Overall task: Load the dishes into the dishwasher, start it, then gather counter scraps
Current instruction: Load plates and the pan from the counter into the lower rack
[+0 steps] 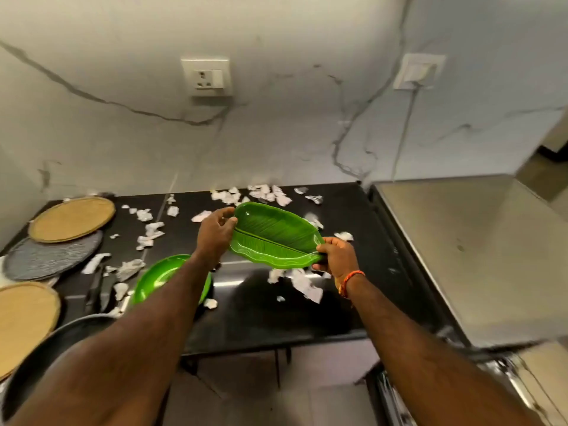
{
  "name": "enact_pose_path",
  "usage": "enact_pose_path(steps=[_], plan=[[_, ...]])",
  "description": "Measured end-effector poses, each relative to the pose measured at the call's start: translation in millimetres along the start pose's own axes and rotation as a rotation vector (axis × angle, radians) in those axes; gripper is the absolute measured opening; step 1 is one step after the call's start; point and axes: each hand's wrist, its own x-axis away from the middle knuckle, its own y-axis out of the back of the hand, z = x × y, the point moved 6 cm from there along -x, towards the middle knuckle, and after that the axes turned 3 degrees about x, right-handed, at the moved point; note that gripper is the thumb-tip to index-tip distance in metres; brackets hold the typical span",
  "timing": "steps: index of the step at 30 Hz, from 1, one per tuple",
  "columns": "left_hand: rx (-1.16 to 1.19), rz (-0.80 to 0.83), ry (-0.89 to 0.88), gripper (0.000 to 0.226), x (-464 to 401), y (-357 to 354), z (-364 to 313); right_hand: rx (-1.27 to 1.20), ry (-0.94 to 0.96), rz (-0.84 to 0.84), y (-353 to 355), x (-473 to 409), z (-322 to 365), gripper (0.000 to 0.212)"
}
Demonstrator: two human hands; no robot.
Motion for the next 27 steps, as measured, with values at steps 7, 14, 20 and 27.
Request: enact_pose_path(steps=[7, 14, 20, 27], plan=[[0.134, 0.386, -0.065, 0.019, 102, -141, -61, 0.343, 0.143, -0.319, 176, 87, -23, 0.007], [0.057, 0.703, -0.170, 0.034, 213, -298, -121, 0.555, 0.065, -0.570, 349, 175, -94, 0.022], [-0.141, 0.852, -0.304, 0.030, 297, -422, -164, 0.477, -0.085, -0.786, 458, 250, -156, 0.021], [-0.344, 1.088, -0.540, 0.039, 375, -554, -167, 0.436, -0.285, -0.909, 540, 294, -227, 0.021]])
